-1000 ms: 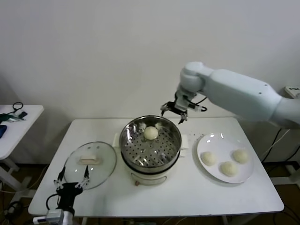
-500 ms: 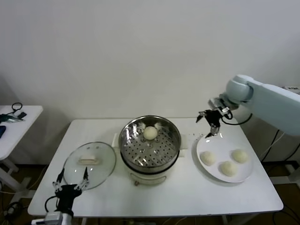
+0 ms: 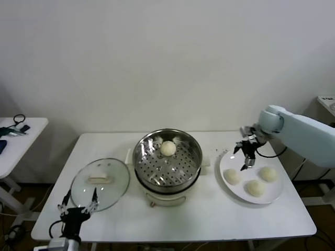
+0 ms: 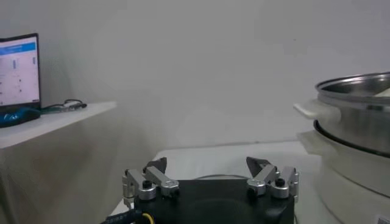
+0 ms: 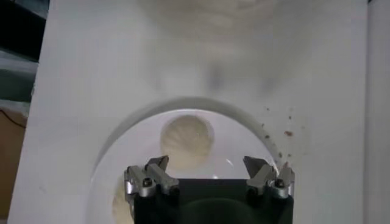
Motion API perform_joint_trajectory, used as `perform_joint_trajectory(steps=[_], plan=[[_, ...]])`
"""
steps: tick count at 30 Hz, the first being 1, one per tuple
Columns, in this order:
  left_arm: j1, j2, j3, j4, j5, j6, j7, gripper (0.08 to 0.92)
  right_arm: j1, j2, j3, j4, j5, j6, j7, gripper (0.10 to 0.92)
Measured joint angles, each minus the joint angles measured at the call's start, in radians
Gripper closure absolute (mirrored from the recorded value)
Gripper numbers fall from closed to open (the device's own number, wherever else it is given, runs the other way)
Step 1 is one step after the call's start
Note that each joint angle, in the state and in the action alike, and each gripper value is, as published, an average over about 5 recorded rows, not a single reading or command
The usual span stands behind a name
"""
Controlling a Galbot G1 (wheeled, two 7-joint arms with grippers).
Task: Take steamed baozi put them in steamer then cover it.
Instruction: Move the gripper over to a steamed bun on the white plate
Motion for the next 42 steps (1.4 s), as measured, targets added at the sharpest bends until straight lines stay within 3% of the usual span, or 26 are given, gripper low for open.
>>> perform_joint_trajectory(steps=[20, 42], plan=[[0.006, -0.003, 0.004, 0.004, 0.006, 0.001, -0.005, 0.177, -0.110, 0.083, 0.035, -0.106, -0.021, -0.001, 0.018, 0.205], [0.008, -0.004, 0.003, 0.002, 0.007, 0.009, -0.014, 0.177, -0.118, 0.097, 0.019, -0.131, -0.013, 0.017, 0.008, 0.333]])
